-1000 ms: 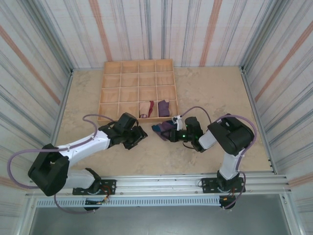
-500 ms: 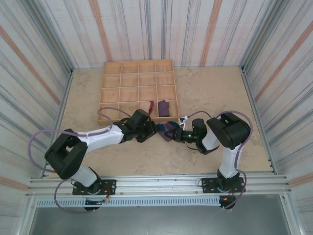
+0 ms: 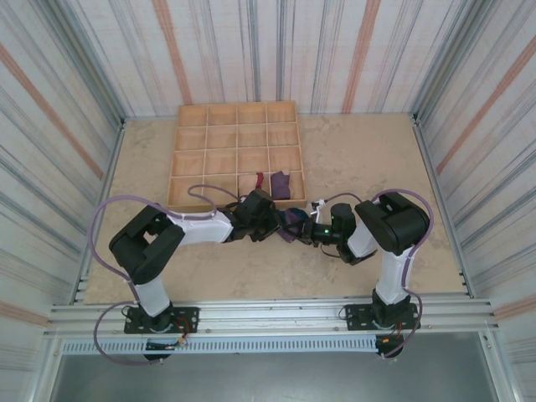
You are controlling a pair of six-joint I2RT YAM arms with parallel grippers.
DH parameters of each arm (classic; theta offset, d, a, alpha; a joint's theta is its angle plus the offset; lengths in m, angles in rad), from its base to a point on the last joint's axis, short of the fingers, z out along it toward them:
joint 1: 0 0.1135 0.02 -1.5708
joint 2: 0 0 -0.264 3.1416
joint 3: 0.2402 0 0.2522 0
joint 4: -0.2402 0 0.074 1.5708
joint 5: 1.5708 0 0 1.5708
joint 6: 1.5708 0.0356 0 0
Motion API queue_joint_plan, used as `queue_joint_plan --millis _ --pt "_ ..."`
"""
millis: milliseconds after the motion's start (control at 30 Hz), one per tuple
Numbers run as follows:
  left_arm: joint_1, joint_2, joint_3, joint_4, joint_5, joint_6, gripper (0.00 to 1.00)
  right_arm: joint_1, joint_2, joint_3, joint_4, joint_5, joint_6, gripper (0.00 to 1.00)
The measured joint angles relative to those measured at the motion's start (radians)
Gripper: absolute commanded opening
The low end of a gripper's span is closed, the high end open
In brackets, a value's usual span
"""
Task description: Roll the socks
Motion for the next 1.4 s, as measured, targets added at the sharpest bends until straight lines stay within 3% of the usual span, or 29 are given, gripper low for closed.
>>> queue_joint_plan --millis 67,133,233,367,467,633,800,933,1100,1200,1400 --pt "0.000 0.011 0.009 0.010 0.001 -0.008 0.27 -0.005 0.000 -0.003 0.003 -0.002 0.011 0.02" --pt "0.000 0.018 0.023 0.007 0.008 -0.008 0.14 -0.012 0.000 -0.010 0.010 -0.004 0.021 0.20" --pt "0.005 0.031 0.053 -0.019 0.031 0.007 0.00 -0.029 -0.019 -0.022 -0.006 -0.004 0.019 0.35" --pt "0.020 0.038 0.081 -0.066 0.057 0.045 0.00 -0.037 -0.150 -0.031 -0.163 0.009 -0.035 0.45" --pt "0.032 0.038 0.104 -0.121 0.055 0.090 0.00 -0.014 -0.339 -0.016 -0.465 0.084 -0.130 0.53" --pt "0.043 0.031 0.138 -0.215 0.045 0.161 0.00 0.085 -0.667 0.063 -0.953 0.285 -0.299 0.62" --pt "0.043 0.027 0.191 -0.341 0.045 0.219 0.00 0.296 -0.808 0.142 -1.205 0.587 -0.464 0.67" --pt "0.043 0.027 0.229 -0.441 0.049 0.253 0.00 0.500 -0.793 0.154 -1.265 0.832 -0.599 0.67" --pt "0.044 0.027 0.253 -0.525 0.061 0.271 0.00 0.666 -0.664 0.163 -1.218 1.086 -0.764 0.66" --pt "0.050 0.027 0.253 -0.543 0.075 0.272 0.00 0.718 -0.558 0.189 -1.148 1.178 -0.849 0.65" --pt "0.056 0.026 0.245 -0.542 0.099 0.269 0.00 0.729 -0.391 0.242 -0.983 1.283 -0.955 0.64"
